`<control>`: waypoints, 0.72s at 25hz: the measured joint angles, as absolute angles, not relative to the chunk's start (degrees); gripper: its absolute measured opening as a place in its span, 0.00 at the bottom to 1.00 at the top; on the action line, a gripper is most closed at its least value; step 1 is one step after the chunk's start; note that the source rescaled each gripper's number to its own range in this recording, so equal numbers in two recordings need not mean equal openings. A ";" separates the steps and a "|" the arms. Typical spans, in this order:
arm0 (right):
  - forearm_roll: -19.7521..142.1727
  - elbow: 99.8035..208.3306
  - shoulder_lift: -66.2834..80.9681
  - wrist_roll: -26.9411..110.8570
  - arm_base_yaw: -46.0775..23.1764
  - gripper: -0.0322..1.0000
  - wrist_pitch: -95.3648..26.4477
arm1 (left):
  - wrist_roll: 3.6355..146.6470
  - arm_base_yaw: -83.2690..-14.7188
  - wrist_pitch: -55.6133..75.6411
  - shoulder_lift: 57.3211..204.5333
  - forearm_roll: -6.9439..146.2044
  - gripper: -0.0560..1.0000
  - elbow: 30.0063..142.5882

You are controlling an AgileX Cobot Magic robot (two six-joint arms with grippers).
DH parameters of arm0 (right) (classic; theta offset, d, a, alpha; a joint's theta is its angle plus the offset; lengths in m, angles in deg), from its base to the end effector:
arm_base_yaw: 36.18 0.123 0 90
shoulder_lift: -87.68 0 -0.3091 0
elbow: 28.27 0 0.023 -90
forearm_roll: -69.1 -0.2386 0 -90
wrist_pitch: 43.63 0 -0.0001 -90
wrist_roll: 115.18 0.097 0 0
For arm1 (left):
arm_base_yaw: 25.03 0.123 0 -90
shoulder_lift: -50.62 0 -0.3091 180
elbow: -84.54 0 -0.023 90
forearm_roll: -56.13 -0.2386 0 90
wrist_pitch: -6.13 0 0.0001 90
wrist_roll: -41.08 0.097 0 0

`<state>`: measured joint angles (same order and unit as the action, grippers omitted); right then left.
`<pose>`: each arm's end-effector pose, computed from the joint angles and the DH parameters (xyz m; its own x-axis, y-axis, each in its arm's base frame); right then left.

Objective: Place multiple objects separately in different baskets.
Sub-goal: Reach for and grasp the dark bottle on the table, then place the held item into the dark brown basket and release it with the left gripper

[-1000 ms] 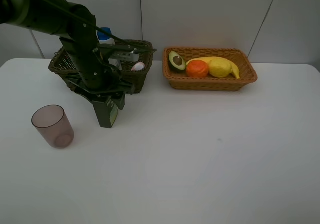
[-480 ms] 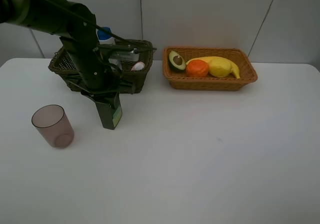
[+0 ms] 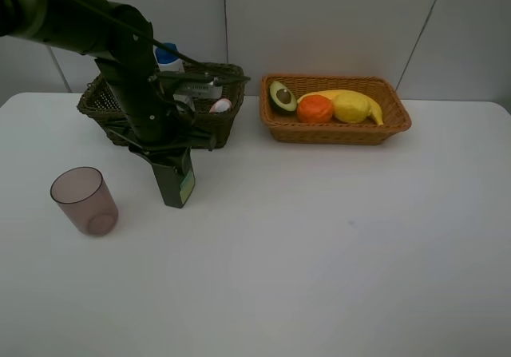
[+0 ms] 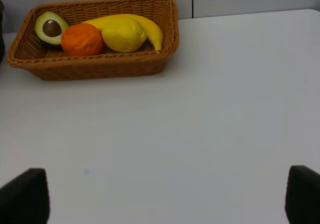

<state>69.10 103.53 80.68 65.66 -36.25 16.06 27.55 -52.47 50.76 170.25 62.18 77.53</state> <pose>-0.0360 0.0000 0.2748 -0.4208 0.0152 -0.9070 0.0074 0.9999 0.0133 0.3276 -0.1782 0.1722 -0.9786 0.1638 -0.1247 0.1784 0.9770 -0.1170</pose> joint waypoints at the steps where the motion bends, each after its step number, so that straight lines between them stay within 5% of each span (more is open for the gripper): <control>1: 69.10 103.53 80.68 65.66 -36.25 1.00 16.06 | 27.55 -52.47 51.17 170.12 62.41 0.50 77.53; 18: 69.10 103.53 80.68 65.66 -36.25 1.00 16.06 | 27.55 -52.44 60.27 159.78 62.90 0.50 77.36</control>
<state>69.10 103.53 80.68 65.66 -36.25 16.06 27.55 -52.44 60.27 159.78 62.90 77.36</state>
